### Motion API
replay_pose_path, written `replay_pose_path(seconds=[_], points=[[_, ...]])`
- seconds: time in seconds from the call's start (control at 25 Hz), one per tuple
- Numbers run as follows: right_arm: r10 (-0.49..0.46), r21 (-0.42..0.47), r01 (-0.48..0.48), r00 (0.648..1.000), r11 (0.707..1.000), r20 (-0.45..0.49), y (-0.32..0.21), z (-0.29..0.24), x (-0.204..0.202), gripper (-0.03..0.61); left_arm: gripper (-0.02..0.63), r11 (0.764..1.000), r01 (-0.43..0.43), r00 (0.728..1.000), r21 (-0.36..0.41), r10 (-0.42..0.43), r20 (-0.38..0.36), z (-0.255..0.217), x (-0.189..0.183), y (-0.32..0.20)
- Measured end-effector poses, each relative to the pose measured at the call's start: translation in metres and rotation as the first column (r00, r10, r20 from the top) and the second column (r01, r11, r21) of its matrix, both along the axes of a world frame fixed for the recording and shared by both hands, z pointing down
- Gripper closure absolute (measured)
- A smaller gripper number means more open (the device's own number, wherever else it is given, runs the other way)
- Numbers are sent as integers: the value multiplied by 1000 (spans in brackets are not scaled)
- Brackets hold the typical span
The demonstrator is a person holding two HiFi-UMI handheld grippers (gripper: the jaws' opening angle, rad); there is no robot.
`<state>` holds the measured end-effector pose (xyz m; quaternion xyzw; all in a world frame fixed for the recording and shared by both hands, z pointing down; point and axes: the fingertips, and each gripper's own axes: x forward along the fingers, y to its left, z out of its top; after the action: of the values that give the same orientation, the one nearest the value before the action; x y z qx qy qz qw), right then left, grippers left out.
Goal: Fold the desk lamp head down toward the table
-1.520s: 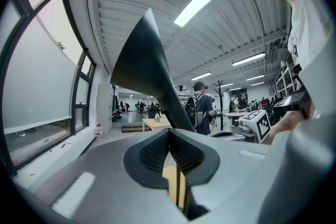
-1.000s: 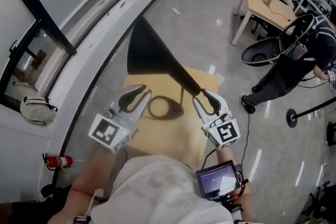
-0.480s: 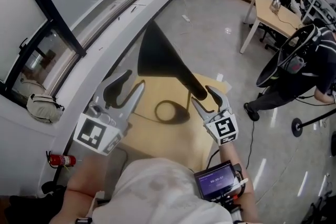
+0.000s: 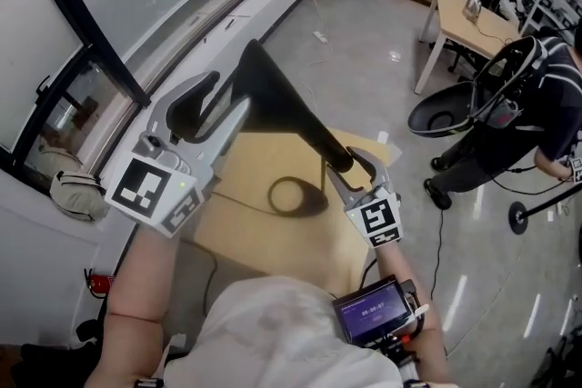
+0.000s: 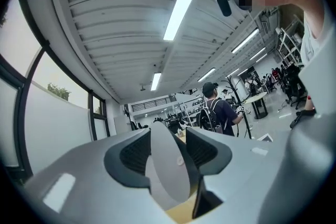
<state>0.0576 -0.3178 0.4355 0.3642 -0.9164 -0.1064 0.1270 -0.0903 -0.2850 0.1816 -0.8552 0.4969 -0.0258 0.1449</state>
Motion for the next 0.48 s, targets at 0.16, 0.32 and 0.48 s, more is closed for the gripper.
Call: replay_pose_path(seconds=[0.16,0.32,0.48], points=[[4,34,0,993,999,-120,2,6,-3,354,407,999,-23,999,-29,24,26,-1,8,-12],[-5,41,13,985,999,-170,1,6,-2,353,408,999,-33,998,-41,35,51,-1,19,-23],[-8,30,14,985,999,-171,-1,8,0,353,411,999,-29,997,-45,32,72,-2,29,-28]])
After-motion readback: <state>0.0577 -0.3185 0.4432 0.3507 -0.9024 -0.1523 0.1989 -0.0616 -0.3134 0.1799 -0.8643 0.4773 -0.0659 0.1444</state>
